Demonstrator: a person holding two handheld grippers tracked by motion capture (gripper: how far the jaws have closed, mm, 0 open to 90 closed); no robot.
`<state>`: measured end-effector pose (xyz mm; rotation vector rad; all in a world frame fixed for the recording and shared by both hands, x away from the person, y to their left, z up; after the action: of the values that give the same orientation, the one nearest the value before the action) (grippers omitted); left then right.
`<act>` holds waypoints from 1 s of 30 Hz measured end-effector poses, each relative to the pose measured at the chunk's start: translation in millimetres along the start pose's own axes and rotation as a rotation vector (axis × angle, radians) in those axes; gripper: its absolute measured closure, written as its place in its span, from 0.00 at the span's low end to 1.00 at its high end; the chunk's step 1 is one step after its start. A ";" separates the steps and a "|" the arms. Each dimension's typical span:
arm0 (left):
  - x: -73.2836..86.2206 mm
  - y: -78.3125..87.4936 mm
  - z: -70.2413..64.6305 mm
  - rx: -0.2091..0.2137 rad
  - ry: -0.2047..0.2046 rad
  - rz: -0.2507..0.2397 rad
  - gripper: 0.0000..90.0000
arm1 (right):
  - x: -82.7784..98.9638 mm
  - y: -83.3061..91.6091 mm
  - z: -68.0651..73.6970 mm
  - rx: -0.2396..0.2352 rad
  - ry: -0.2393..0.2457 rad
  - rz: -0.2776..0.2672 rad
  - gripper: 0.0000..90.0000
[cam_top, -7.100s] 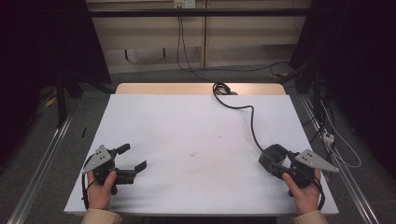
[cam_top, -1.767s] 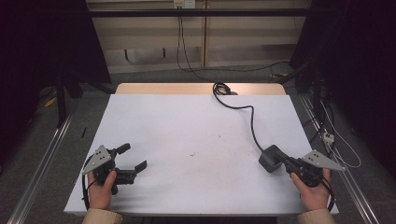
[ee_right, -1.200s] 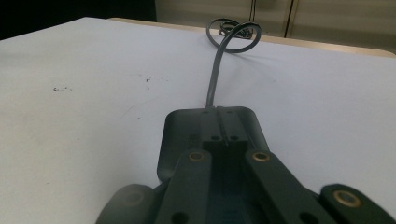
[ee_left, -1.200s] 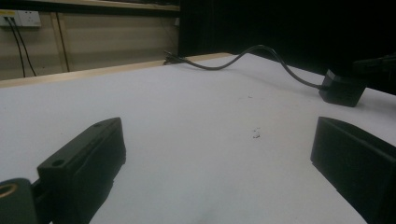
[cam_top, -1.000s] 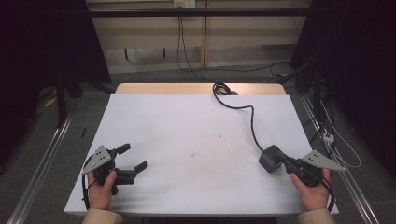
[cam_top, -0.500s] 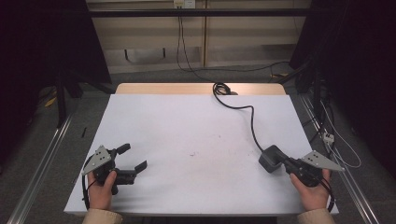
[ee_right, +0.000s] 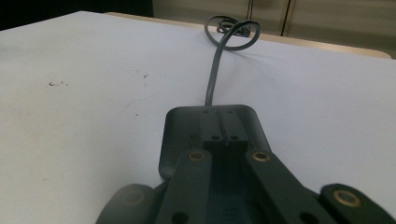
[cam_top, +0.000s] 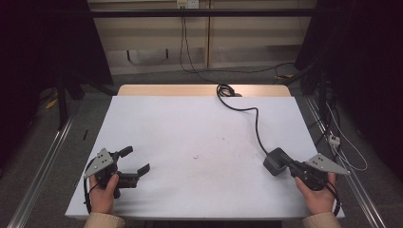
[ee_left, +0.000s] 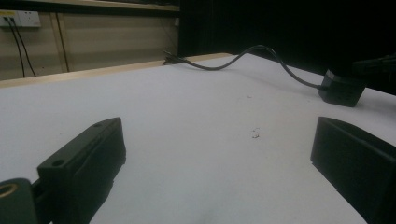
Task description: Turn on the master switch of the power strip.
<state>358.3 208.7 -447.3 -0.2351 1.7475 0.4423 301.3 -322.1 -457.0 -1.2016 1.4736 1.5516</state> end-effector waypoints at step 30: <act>0.0 -0.3 -0.9 -0.001 0.003 -0.005 0.03 | -0.9 -0.3 0.3 0.005 0.001 0.017 1.00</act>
<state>357.6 208.1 -447.2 -0.2408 1.7492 0.4391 301.8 -321.7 -456.3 -1.1902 1.4909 1.5578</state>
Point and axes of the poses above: each handheld gripper's, and its own axes: y roughly backward along the jaws, x roughly out of its underside, z roughly to its left, the point moved 4 cm from there along -y, roughly forward along the jaws, and after that the axes turned 15 degrees about x, right-handed, at the moved point
